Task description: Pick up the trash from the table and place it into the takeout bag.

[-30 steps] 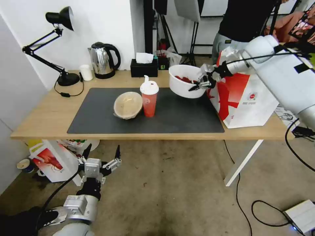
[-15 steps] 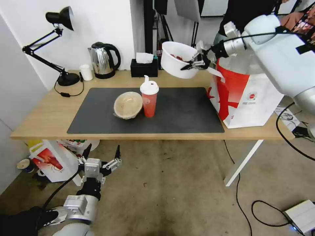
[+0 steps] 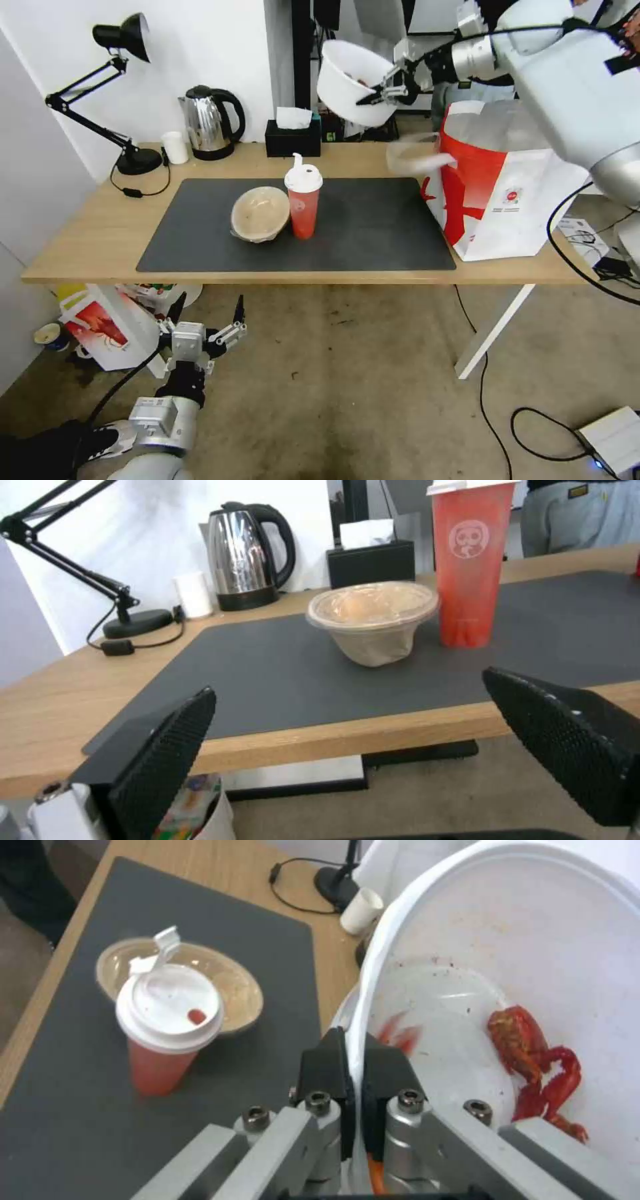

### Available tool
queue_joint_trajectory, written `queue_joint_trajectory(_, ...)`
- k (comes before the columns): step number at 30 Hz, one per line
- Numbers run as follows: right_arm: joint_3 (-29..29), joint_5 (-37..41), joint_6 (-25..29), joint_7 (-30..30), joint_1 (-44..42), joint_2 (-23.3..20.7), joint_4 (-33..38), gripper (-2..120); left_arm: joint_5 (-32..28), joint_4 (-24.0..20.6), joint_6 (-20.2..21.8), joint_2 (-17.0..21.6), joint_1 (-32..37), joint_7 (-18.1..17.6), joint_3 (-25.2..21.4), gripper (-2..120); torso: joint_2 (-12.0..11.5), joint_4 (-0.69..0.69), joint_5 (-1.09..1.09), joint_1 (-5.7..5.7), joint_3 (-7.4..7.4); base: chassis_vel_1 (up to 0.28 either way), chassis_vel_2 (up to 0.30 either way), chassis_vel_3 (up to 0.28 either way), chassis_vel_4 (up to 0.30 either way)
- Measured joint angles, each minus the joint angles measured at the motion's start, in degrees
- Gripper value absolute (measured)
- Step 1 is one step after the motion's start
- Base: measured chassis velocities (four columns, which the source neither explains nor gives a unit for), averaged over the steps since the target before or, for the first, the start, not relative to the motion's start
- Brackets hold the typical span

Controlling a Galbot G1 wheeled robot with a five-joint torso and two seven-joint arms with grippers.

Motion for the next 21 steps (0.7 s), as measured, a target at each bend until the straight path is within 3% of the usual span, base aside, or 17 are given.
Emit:
queue_joint_trajectory(14,-0.6,0.1,0.2,-1.1,3.6,1.0,-4.5,0,0.0,0.0,0.0,0.0,0.0,0.0,0.0,100,0.0,0.01,0.01,0.00,0.00,0.000,0.000,0.000,0.000)
queue_joint_trajectory(21,-1.8,-0.4,1.3,-3.0,4.8,-1.8,-6.4,0,0.0,0.0,0.0,0.0,0.0,0.0,0.0,100,0.0,0.00,0.01,0.00,0.00,0.000,0.000,0.000,0.000)
